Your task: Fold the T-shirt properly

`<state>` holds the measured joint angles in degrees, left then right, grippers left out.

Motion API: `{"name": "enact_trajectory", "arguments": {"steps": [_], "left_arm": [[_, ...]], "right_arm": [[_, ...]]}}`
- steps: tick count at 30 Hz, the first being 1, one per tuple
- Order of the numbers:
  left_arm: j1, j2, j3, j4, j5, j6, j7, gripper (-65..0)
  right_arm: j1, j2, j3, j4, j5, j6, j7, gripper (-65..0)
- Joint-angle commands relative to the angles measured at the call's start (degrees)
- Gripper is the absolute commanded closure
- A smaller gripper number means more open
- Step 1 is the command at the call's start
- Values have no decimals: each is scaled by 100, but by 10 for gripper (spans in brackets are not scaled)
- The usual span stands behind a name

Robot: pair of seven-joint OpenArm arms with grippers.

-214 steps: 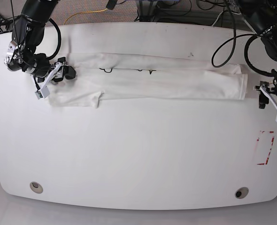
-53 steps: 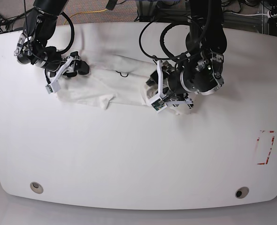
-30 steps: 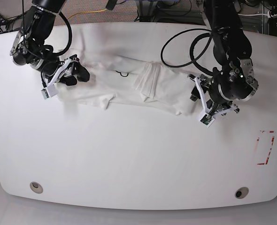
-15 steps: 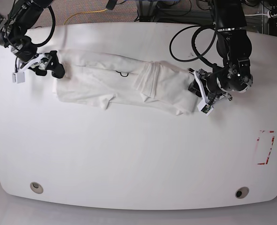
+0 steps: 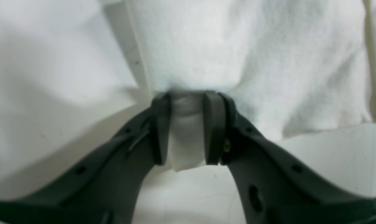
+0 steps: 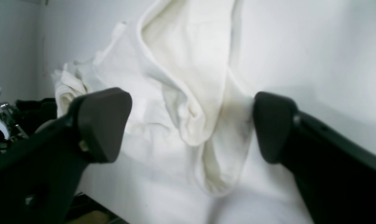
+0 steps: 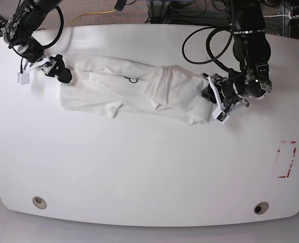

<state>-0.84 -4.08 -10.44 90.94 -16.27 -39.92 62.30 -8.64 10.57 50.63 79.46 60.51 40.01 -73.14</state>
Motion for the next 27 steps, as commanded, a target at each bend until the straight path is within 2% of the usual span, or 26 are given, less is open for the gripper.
{"name": "enact_trajectory", "arguments": {"steps": [1, 5, 9, 11, 12, 13, 17, 23, 27], "left_arm": [[-78, 8, 11, 124, -56, -8, -11, -160], [-78, 157, 11, 106, -12, -8, -11, -161], [-78, 289, 19, 80, -4, -8, -11, -162], [-78, 315, 19, 45, -4, -8, -11, -162], [-78, 324, 19, 19, -4, -8, -11, -162], [-78, 368, 19, -34, -4, -8, -11, -160], [-78, 579, 11, -210, -21, -8, -11, -160], [-78, 931, 11, -324, -21, -8, -11, -160], [-78, 1098, 19, -316, -12, -8, -11, -160]], "right_arm": [[78, 38, -294, 58, -25, -1, -57, -566], [104, 29, -514, 58, -25, -1, 119, -430], [122, 47, -804, 58, -25, -1, 374, -249], [130, 73, -821, 67, -25, -1, 391, -117], [139, 73, -821, 76, -25, -14, 391, -76], [139, 90, -821, 173, -25, -172, 391, 0], [34, 196, -821, 955, -16, -515, 365, 0], [-300, 214, -830, 2318, 10, -559, 347, 0], [-380, 196, -839, 3039, 19, -559, 145, 0]]}}
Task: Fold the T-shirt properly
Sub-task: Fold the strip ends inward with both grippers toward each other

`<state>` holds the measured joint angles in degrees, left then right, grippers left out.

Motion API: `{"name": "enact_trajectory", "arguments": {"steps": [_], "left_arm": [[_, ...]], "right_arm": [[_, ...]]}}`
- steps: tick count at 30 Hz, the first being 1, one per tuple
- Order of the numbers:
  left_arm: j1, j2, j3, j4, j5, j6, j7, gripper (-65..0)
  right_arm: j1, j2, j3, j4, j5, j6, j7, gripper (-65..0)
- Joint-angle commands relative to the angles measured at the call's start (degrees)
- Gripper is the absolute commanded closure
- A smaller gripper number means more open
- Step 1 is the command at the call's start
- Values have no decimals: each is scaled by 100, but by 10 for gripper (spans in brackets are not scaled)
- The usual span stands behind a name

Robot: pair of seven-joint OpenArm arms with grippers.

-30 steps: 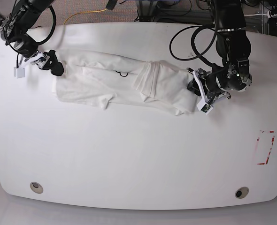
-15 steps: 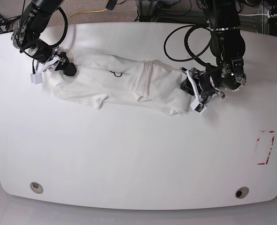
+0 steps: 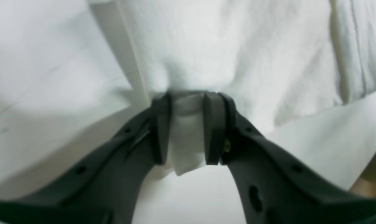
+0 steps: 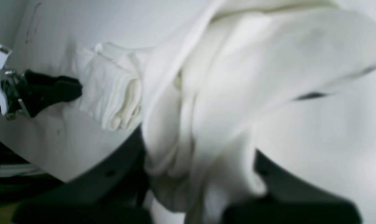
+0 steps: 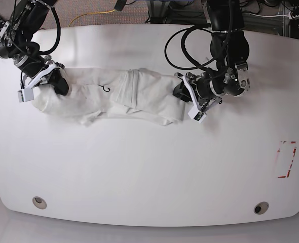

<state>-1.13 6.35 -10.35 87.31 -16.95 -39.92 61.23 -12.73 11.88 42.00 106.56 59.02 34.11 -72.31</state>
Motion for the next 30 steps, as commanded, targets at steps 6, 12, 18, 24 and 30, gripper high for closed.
{"name": "enact_trajectory", "arguments": {"steps": [6, 12, 18, 24, 30], "left_arm": [[38, 222, 11, 30, 55, 128, 97, -161], [55, 249, 99, -120, 29, 128, 88, -162], [117, 249, 213, -164, 20, 120, 70, -162], [178, 265, 213, -146, 20, 120, 70, -161], [231, 265, 213, -67, 11, 111, 70, -162]], "right_arm": [[47, 21, -310, 645, 511, 49, -35, 0], [196, -278, -1022, 654, 704, 31, 62, 0], [425, -753, -1497, 328, 687, 22, 89, 0], [759, -929, -1962, -463, 405, 13, 106, -67], [1005, -955, -2297, -735, 80, 31, 238, -205]]}}
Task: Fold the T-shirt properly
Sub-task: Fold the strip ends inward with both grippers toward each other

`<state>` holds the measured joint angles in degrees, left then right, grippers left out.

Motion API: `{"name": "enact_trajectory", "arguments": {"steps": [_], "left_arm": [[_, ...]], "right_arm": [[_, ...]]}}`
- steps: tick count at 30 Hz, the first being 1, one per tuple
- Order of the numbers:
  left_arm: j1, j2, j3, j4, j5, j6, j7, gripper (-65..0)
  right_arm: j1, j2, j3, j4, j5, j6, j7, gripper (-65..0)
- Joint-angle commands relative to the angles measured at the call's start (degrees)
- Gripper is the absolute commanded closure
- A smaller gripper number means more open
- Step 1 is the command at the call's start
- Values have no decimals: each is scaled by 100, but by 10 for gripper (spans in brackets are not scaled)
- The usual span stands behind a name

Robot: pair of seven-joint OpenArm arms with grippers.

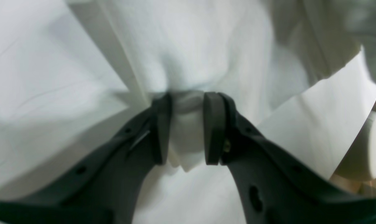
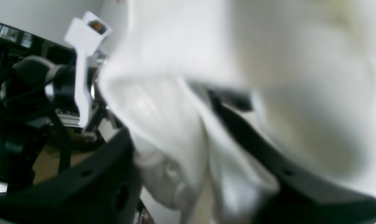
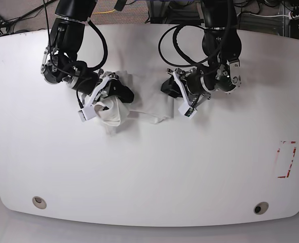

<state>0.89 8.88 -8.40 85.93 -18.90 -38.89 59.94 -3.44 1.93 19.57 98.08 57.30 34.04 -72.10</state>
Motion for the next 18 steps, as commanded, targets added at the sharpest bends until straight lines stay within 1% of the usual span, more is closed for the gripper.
{"name": "enact_trajectory", "arguments": {"steps": [1, 3, 7, 12, 13, 15, 17, 18], "left_arm": [[48, 12, 18, 53, 206, 8, 199, -162], [48, 12, 18, 53, 206, 8, 190, -162], [65, 12, 18, 88, 206, -9, 190, -162], [65, 12, 18, 97, 188, -27, 190, -161], [65, 12, 18, 106, 144, -45, 190, -160], [74, 12, 18, 220, -40, -111, 190, -162], [74, 12, 18, 317, -242, -111, 190, -162], [74, 12, 10, 326, -295, -111, 190, -162]], "right_arm": [[102, 40, -133, 77, 244, 20, 295, -211], [190, 40, -256, 25, 200, 11, 401, -214], [393, 40, -766, -318, 182, 11, 585, -216], [560, 83, -1381, -679, 174, 2, 955, -222], [577, 83, -1452, -696, 174, 2, 972, -235], [604, 92, -1513, -696, 174, 2, 990, -293], [630, 92, -1540, -696, 174, 2, 963, -385], [630, 92, -1540, -696, 174, 2, 963, -417]]}}
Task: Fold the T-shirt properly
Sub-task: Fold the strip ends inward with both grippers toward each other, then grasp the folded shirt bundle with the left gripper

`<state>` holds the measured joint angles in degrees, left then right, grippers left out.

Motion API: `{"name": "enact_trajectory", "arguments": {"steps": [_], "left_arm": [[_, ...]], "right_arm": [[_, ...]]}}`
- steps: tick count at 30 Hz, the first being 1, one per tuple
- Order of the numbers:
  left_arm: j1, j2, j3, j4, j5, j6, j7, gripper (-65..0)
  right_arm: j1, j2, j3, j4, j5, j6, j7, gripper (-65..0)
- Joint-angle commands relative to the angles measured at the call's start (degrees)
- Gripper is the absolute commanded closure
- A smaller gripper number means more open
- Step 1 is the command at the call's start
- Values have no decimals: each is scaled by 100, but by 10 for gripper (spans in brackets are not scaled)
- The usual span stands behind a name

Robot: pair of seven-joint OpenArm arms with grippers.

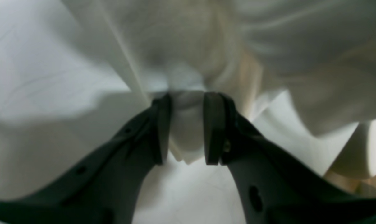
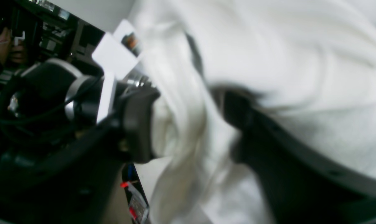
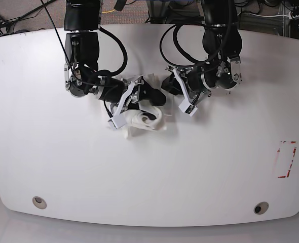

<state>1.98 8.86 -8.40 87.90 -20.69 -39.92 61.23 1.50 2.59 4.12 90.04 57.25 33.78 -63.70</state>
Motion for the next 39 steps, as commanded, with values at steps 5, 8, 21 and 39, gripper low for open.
{"name": "enact_trajectory", "arguments": {"steps": [5, 8, 21, 39], "left_arm": [[9, -20, 1, 639, -380, -8, 70, -162], [97, -179, 1, 1026, -670, -8, 70, -164], [448, -1629, -957, 2116, -1733, -8, 88, -162], [-35, -1480, 766, 2089, -230, -8, 53, -162]], "right_arm": [[118, 194, -74, 363, 178, 29, 124, -534], [110, 282, -135, 556, 187, 29, 115, -531], [-180, 800, 76, 926, 204, 90, 115, -531], [646, 1337, 1140, -701, 169, 90, 265, -185]]}}
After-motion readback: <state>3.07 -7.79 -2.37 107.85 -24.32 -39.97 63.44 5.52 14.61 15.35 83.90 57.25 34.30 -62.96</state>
